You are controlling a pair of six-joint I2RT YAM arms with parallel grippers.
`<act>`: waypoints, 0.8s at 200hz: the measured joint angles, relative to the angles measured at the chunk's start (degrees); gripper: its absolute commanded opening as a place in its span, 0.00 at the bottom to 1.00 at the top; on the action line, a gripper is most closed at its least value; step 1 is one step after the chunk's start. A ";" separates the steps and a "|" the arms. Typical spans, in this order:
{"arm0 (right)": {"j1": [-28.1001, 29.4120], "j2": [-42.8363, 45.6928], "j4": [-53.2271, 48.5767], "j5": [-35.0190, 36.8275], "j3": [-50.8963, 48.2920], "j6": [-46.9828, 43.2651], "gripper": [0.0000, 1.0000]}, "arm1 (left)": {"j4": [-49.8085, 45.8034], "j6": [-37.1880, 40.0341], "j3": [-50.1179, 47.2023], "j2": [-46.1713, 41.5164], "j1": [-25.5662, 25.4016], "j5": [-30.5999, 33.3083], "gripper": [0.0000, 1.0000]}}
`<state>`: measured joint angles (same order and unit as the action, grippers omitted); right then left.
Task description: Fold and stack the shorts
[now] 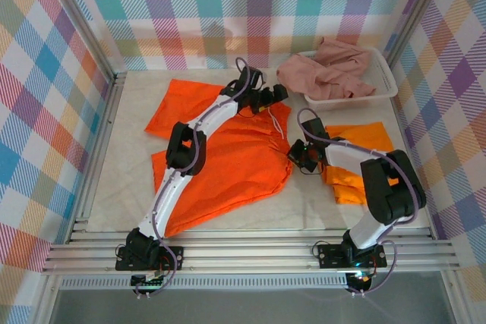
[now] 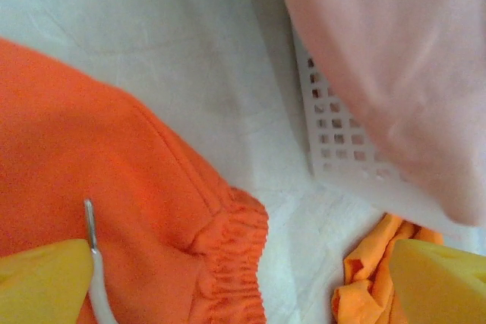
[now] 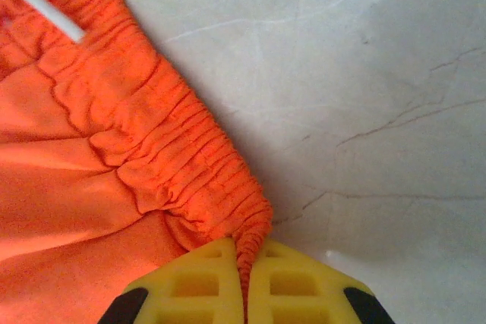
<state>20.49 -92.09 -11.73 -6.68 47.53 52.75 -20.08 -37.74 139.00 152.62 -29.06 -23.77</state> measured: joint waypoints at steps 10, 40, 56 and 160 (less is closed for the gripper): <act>0.00 1.86 -0.37 0.04 -0.42 -0.02 0.00 | 0.39 0.02 0.00 0.00 0.44 0.04 1.00; 0.02 6.25 -1.79 0.04 -1.18 -0.02 0.00 | 0.33 0.02 0.00 0.00 1.66 0.81 1.00; 0.13 7.23 -2.32 0.13 -1.66 0.00 0.00 | 0.31 0.02 0.00 0.00 2.16 1.36 1.00; 3.69 11.45 -3.58 0.61 -12.26 6.84 0.08 | 0.13 0.26 0.22 1.62 2.71 8.09 1.00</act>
<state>24.18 -80.64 -15.31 -6.07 35.27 59.59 -19.94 -37.47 139.22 154.23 -26.35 -15.68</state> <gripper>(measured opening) 0.078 0.998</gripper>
